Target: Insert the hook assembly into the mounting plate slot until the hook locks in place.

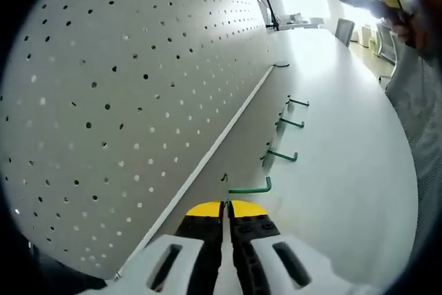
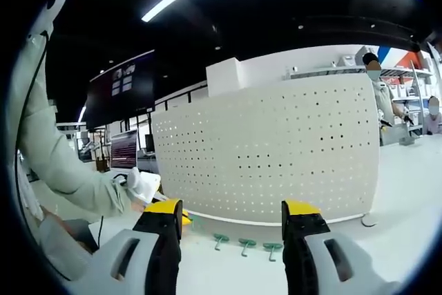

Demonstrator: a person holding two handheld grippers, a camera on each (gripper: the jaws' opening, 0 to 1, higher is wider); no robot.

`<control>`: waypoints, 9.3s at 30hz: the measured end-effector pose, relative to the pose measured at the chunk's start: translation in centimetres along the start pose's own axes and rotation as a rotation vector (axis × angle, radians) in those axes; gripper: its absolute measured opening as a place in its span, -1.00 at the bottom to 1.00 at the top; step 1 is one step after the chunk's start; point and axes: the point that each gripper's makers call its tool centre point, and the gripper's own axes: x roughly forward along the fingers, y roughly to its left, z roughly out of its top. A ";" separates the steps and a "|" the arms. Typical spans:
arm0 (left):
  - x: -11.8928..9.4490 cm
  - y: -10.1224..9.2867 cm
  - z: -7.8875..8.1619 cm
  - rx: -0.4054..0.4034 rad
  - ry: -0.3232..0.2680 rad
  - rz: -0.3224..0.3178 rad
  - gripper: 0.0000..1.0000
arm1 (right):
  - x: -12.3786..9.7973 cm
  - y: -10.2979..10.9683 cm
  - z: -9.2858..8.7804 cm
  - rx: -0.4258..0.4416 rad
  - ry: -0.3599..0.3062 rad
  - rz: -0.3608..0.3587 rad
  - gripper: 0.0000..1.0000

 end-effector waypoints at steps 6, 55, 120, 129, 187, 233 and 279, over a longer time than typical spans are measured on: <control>-1.2 0.1 1.0 0.008 -0.017 0.019 -0.94 | -0.1 0.3 0.3 -0.009 -0.013 0.009 0.11; -14.0 -2.7 12.7 -0.158 -0.394 0.306 -0.94 | -0.4 6.4 1.3 -0.108 -0.045 0.245 0.02; -16.4 -9.7 20.3 -0.321 -0.773 0.185 -0.93 | 1.0 9.3 6.9 0.082 -0.097 0.368 -0.69; -16.8 -10.9 21.7 -0.265 -0.794 0.170 -0.93 | 0.9 9.7 7.3 0.065 -0.103 0.373 -0.71; -12.9 -9.4 20.1 -0.270 -0.694 0.142 -0.31 | 6.1 5.9 7.0 -0.019 -0.097 0.158 -0.98; -13.4 -11.0 15.1 -0.268 -0.670 0.216 0.22 | 16.4 1.1 10.3 -0.092 -0.108 -0.082 -0.98; -15.2 -9.9 15.8 -0.317 -0.761 0.224 0.23 | 24.1 -0.6 11.4 -0.115 -0.066 -0.197 -0.98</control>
